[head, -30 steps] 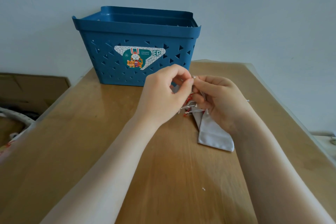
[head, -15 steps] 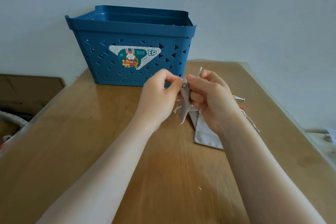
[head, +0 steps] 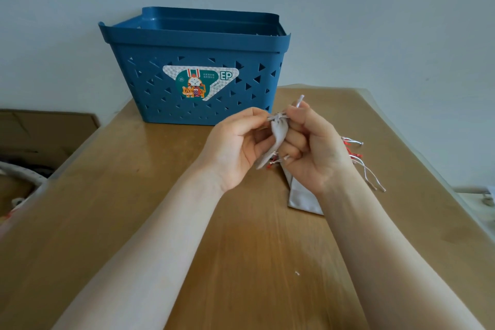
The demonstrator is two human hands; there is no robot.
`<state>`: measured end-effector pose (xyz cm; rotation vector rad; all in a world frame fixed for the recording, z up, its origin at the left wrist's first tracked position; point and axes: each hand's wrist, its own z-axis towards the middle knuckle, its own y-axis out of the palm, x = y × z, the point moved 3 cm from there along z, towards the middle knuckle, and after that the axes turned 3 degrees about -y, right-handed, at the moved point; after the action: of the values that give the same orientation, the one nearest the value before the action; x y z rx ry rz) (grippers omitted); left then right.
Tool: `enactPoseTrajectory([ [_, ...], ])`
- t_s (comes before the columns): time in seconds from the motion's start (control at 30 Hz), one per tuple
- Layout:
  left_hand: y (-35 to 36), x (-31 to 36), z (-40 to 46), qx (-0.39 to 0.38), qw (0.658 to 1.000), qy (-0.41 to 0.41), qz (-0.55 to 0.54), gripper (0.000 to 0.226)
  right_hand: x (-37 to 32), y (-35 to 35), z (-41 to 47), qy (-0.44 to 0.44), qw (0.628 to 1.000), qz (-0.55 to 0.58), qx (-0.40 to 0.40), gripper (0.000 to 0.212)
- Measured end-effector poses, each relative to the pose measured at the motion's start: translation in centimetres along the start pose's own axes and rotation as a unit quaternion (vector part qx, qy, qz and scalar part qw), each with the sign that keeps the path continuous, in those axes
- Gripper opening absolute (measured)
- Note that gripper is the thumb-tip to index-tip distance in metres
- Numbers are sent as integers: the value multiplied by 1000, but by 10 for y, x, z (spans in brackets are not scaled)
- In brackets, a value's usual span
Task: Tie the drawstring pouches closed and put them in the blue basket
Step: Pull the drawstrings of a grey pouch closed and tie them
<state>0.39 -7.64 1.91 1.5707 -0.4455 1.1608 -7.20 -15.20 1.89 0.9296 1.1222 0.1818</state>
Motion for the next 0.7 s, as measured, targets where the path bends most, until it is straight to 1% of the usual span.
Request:
enactPoseTrajectory([
  [0.1, -3, 1, 1, 14, 1000, 0, 22, 24, -5, -4, 1, 5, 997, -78, -9, 33],
  [0.13, -3, 1, 2, 8, 1000, -8, 8, 23, -5, -5, 1, 6, 997, -76, -15, 33],
  [0.23, 1, -1, 0, -45, 992, -60, -101, 9, -2, -3, 1, 14, 999, 4, -37, 31],
  [0.27, 1, -1, -1, -54, 989, -68, -117, 12, -1, -3, 1, 16, 999, 22, -40, 32],
  [0.3, -1, -1, 0, -53, 990, -68, -107, 16, 0, -3, 1, 17, 999, 24, -37, 34],
  [0.33, -3, -2, 1, -43, 994, -61, -76, 18, 0, -3, 2, 18, 999, 11, -28, 34],
  [0.43, -9, -5, 4, 31, 998, -41, 41, 12, -2, -8, 3, 18, 997, -74, 4, 21],
  [0.5, -10, -8, 4, 97, 992, -45, 72, 16, -4, -9, 2, 8, 987, -162, 6, 11],
  [0.57, -10, -8, 2, 144, 985, -52, 78, 20, -6, -9, 0, -8, 962, -274, 6, 16],
  [0.63, -8, -4, -1, 153, 984, -41, 83, 24, -8, -7, -2, -23, 935, -353, 0, 24],
  [0.7, -3, 4, -3, 139, 986, 2, 91, 25, -9, -3, -4, -24, 931, -363, -14, 23],
])
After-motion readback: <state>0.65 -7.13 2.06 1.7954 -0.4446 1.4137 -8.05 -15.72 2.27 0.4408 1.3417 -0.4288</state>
